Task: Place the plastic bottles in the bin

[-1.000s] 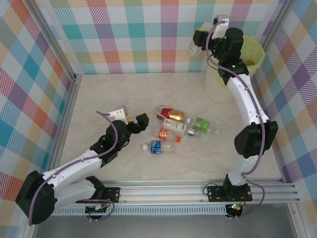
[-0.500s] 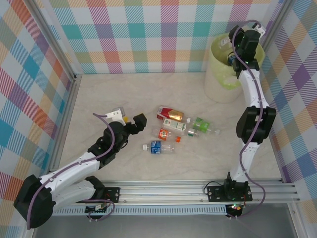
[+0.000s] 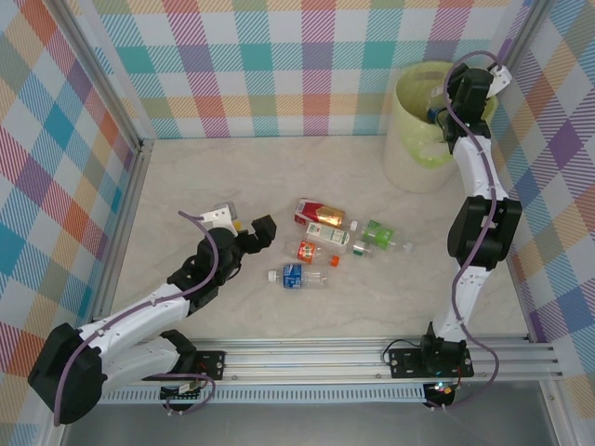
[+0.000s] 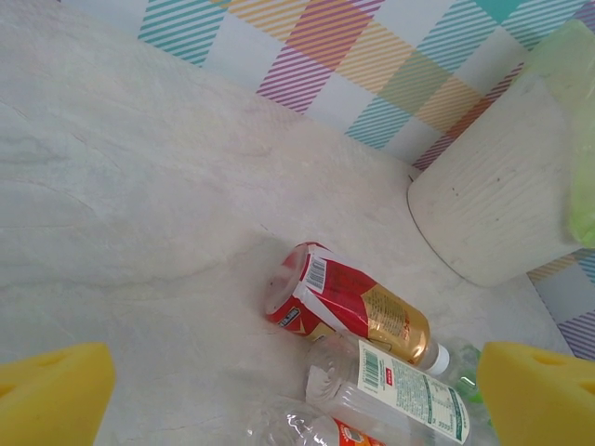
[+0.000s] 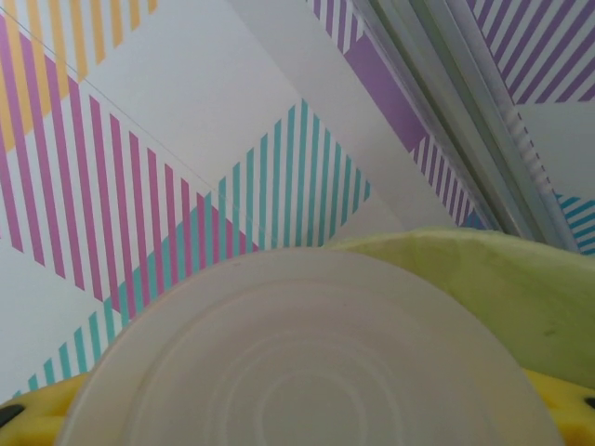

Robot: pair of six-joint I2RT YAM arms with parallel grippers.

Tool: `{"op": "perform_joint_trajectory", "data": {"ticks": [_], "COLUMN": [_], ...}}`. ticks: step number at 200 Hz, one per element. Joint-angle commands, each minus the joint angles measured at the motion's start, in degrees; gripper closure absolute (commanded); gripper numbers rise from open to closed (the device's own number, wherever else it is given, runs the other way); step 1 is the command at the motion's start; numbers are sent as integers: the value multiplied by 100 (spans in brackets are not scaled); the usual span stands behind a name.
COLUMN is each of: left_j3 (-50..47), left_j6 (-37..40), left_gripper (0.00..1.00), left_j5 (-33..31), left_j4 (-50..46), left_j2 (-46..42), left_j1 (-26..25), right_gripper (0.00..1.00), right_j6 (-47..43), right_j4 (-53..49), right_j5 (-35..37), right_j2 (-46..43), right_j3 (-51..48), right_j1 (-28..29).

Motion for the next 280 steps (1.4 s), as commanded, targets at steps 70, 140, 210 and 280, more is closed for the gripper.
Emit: {"op": "perform_joint_trajectory", "data": {"ticks": [70,140,210,280], "left_j3": [-10,151,160,326], "left_j6": [-158,-381,-679,-738], "left_gripper": [0,0,0,0], "left_j5": [54,-5,-81,-28], "left_j4": [67,-671,-1137,-946], "left_j2": [73,76,113,524], "left_j1": [63,108,208,309], "right_gripper": [18,12,8,6], "right_j6": [-1023,-1123,-1463,-1764], "right_j4": [-691,-648,-293,-233], "right_j5": [779,-65,-1229,-3173], "right_j2": [157,-422,-1515,-3126], "right_j3": [872,379,-1020,-2992], "right_j1": [15,166,379,428]}}
